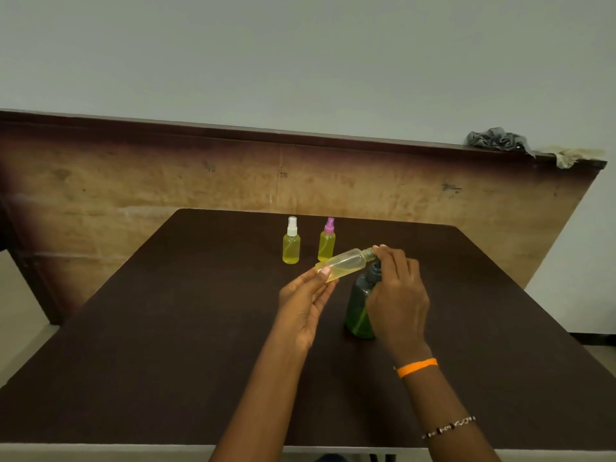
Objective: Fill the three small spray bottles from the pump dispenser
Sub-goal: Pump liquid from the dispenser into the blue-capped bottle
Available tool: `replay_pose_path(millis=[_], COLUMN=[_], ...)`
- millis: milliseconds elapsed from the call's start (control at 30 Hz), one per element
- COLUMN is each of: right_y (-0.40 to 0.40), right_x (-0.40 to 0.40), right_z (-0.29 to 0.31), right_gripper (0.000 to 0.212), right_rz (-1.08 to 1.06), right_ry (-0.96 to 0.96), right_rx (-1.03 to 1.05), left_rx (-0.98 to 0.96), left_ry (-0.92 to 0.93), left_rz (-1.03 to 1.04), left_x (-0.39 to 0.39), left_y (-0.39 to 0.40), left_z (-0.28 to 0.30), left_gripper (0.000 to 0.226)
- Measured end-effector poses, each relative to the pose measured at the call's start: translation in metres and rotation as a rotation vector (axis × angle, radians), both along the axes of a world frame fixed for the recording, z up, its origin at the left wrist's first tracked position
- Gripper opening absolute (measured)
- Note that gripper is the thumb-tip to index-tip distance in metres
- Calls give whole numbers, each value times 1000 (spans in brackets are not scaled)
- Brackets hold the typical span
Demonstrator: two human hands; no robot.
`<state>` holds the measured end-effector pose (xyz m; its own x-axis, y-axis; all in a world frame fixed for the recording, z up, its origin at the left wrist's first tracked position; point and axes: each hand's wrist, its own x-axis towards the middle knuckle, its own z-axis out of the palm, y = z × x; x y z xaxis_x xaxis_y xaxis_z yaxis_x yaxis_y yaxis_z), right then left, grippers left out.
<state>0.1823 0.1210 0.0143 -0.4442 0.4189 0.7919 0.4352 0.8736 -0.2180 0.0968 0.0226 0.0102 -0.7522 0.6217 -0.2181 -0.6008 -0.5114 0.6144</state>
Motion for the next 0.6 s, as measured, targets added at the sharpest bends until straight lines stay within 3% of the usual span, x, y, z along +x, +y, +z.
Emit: replay_pose_path(millis=[133,367,600], right_y=[1,8,1], right_x=[-1,-1,-2], right_z=[-4,23,-4], right_gripper=[56,28,50], right_rz=[-40,-4,-77], right_ry=[2,-47,-9], right_rx=[15,3,57], left_rx=[2,19,8], left_ry=[-13,7,-1], left_rz=[-9,-3,-4], left_x=[1,3,2], left_y=[0,1,0], left_z=[-3,3,-2], left_gripper=[25,22,26])
